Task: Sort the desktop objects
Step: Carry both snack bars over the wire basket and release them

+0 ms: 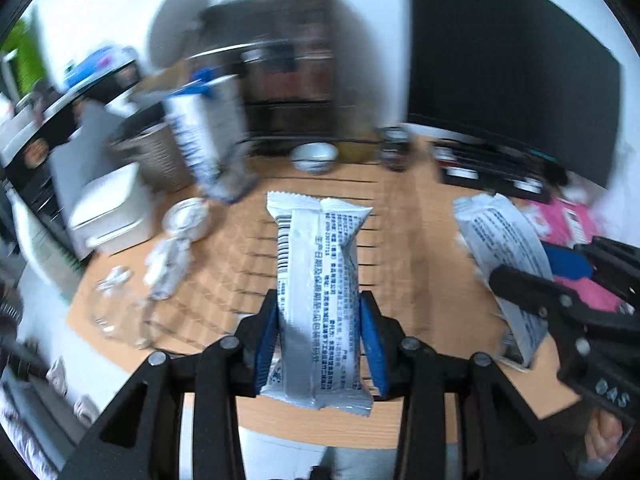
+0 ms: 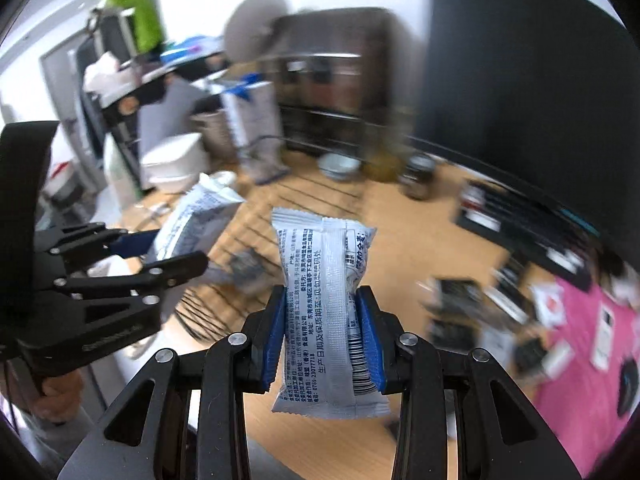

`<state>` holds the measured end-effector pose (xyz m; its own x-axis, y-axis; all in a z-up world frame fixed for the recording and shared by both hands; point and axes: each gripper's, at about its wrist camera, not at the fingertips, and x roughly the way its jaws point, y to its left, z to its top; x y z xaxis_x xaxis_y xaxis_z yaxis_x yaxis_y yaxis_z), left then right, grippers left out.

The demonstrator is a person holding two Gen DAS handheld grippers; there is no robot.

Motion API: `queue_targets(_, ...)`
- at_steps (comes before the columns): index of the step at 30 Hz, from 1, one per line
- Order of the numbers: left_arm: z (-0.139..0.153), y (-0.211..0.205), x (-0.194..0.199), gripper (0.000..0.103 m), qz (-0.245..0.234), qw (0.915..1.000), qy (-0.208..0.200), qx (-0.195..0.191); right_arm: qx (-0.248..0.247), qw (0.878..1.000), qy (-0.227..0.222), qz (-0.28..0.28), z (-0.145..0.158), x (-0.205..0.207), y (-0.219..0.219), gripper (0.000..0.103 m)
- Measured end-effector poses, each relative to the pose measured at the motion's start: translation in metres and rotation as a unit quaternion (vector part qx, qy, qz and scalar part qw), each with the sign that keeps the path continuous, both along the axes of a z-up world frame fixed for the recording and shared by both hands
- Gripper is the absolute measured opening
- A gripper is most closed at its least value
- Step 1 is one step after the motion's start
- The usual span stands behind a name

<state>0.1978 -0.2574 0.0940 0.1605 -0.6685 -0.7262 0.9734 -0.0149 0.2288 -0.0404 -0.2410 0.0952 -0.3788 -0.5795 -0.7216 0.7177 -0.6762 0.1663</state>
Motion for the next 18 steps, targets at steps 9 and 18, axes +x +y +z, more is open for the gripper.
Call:
queue_targets(9,-0.008,-0.02,0.046,0.043,0.039,0.999,0.007,0.022,0.037,0.998,-0.021,0.039,-0.022,-0.005,-0.085,0.035)
queue_targets(18,-0.016,-0.028,0.054,0.043,0.047,0.998,0.015,0.039,0.051,0.997,-0.036,0.033,-0.039,-0.012,-0.094,0.036)
